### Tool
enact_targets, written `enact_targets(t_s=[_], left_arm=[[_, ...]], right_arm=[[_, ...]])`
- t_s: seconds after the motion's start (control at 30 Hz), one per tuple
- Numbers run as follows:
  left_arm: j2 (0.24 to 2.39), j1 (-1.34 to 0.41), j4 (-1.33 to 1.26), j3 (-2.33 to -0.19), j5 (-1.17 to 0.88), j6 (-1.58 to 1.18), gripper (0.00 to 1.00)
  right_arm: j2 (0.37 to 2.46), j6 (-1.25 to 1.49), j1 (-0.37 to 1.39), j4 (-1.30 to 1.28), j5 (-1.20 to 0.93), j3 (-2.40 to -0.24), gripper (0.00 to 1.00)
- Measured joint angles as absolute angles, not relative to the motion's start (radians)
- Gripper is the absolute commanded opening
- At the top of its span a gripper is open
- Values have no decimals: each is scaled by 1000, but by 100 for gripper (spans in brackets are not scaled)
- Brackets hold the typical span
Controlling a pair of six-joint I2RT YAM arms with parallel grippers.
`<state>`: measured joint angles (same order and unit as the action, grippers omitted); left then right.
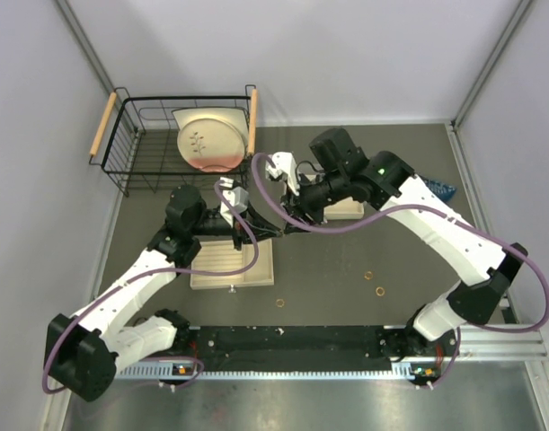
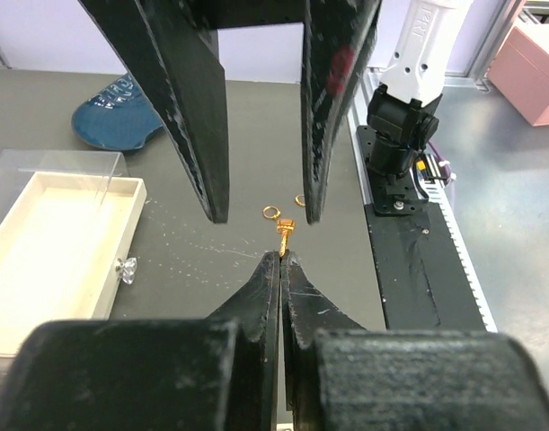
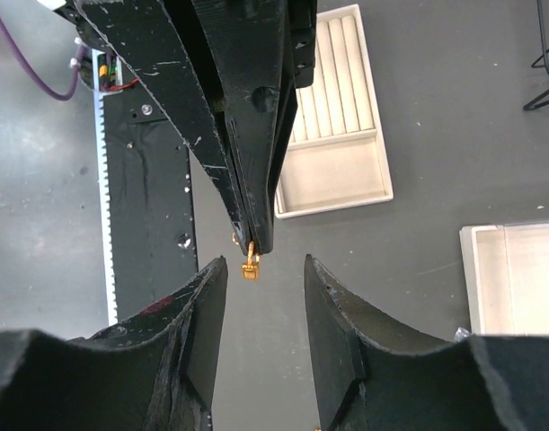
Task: Organize the mixed jewelry
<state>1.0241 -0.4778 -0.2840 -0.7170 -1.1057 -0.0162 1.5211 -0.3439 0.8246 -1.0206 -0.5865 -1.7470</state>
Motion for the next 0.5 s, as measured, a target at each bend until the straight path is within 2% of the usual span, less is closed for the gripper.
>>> enact_targets(t_s=[0.27,0.37,0.47,0.5], left_arm=[[1024,-478,-292,-717,-1098,-49,0],[1024,-478,-295,-717,-1098,-55,0],[1024,-478,-300,-717,-1093,-61,0],[1024,-477,-302,-717,-1090,-63,0]], right_arm=[[1522,-344,860,-1010,-514,-1728,38],[1522,-344,864,-1009,-496,-1728,32],[1522,-345,870,-1008,-489,-1727,21],[1522,-345,873,-1008,-489,-1727,15]])
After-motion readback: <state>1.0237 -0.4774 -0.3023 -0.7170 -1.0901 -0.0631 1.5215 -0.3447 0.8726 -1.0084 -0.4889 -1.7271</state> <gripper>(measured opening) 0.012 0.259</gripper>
